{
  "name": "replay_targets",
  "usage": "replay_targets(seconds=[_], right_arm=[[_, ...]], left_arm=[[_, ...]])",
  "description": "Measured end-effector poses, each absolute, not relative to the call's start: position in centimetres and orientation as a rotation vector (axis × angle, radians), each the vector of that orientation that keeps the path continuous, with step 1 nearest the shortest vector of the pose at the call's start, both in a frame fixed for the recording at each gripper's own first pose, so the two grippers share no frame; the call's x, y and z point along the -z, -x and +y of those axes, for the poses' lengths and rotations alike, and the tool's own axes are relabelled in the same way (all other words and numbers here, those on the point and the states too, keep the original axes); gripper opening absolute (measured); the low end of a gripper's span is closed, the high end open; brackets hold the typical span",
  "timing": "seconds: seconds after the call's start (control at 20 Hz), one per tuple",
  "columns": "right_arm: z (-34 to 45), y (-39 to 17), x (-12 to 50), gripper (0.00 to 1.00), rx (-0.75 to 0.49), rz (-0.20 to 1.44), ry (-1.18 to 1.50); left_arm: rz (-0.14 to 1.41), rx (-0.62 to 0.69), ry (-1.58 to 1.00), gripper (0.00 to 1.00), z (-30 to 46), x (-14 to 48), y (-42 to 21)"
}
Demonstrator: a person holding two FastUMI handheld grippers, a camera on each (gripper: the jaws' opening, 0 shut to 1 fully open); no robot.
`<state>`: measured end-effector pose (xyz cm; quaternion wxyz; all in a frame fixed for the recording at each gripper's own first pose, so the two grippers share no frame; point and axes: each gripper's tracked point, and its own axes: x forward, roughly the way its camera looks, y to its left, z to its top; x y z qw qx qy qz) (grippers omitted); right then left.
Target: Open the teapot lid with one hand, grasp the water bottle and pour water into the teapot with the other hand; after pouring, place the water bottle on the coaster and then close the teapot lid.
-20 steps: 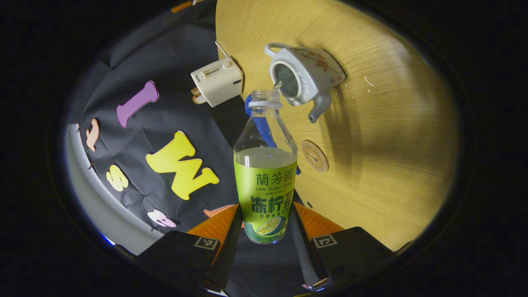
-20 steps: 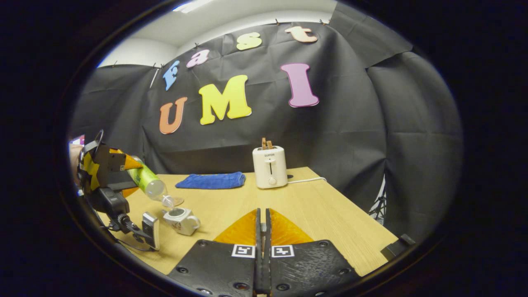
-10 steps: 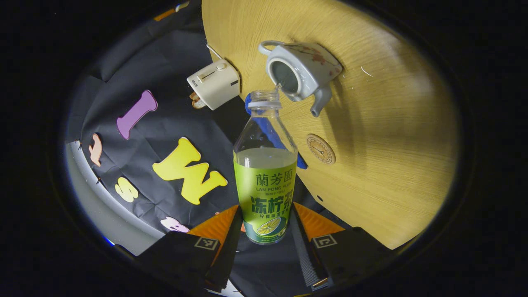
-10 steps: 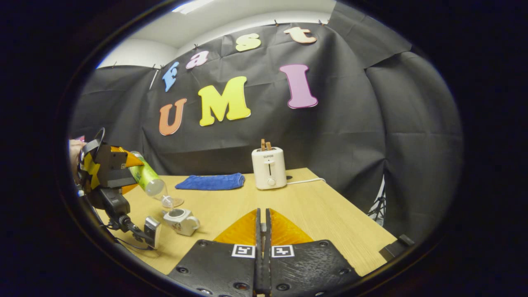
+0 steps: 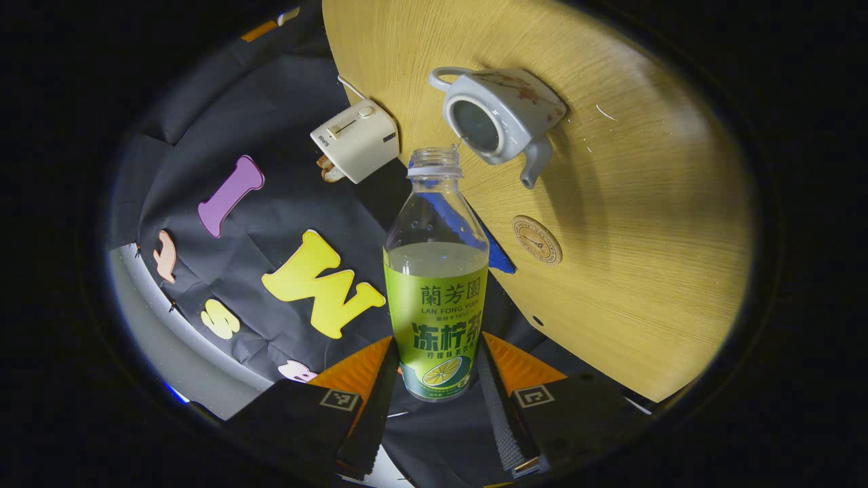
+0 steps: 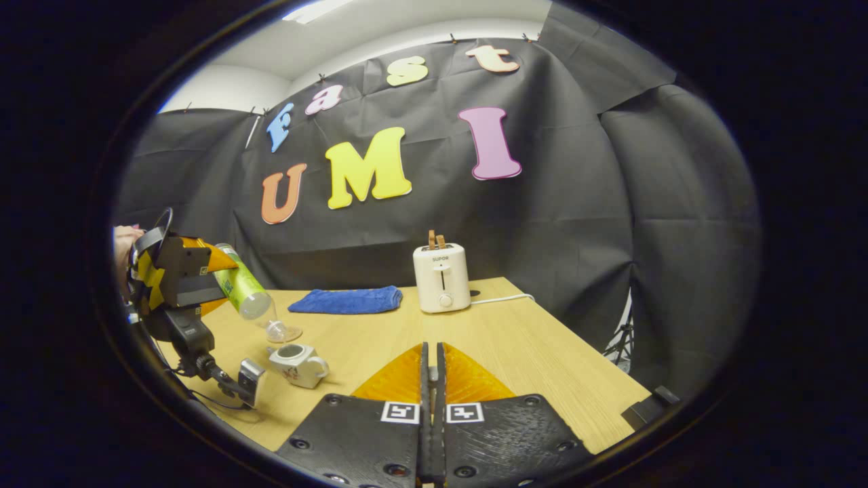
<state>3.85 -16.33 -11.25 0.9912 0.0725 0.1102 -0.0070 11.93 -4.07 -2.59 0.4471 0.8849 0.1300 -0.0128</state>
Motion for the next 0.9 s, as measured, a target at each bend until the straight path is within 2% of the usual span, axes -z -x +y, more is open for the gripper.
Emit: replay_targets(seconds=[0.45, 0.75, 0.9], right_arm=[[-16.1, -3.7, 10.9, 0.00, 0.011, 0.214, -0.147], [-15.5, -3.4, 10.7, 0.00, 0.019, 0.218, -0.141], [-14.8, -3.3, 10.1, 0.00, 0.019, 0.212, -0.143]], left_arm=[[0.281, 0.027, -2.156, 0.68, -4.3, 2.3, -12.0], [0.267, 0.048, -1.955, 0.68, -3.9, 3.2, -12.2], [0.358, 0.119, -1.663, 0.68, -2.7, 6.9, -10.7]])
